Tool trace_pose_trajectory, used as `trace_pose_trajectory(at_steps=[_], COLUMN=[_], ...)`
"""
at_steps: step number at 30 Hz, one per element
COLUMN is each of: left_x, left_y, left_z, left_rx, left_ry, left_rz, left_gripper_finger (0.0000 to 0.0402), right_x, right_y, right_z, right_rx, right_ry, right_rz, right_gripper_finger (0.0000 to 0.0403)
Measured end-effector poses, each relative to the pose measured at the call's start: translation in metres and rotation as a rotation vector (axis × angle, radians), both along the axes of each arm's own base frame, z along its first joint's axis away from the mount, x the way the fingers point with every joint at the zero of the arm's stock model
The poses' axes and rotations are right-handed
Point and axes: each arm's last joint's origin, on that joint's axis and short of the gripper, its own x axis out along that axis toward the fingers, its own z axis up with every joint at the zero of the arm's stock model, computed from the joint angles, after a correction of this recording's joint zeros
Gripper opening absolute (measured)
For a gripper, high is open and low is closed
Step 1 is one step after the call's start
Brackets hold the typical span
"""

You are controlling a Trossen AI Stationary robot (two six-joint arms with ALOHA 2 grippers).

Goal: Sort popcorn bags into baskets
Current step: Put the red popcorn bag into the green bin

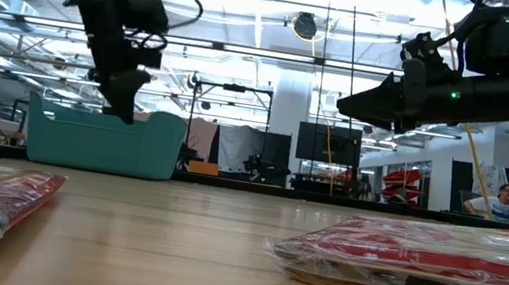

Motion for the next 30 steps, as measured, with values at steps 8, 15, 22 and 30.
trace_pose_trajectory(at_steps=[8, 15, 22, 30], left_x=[-0.008, 0.008, 0.034, 0.049], left_y=[-0.027, -0.08, -0.139, -0.181], left_z=[0.035, 0.053, 0.052, 0.043], left_rx=[0.065, 0.05, 0.1, 0.183], left_ry=[-0.165, -0.304, -0.345, -0.373], left_rz=[-0.013, -0.231, -0.472, -0.452], left_gripper_finger=[0.0099, 0.0099, 0.0099, 0.0099], right_x=[0.0, 0.001, 0.007, 0.033], right_y=[0.0, 0.013, 0.037, 0.069], right_z=[-0.001, -0.001, 0.002, 0.01], right_rx=[0.046, 0.143, 0.214, 0.222], right_ry=[-0.004, -0.026, -0.025, 0.25], right_rz=[-0.004, 0.114, 0.214, 0.301], right_gripper_finger=[0.0155, 0.0155, 0.0155, 0.0155])
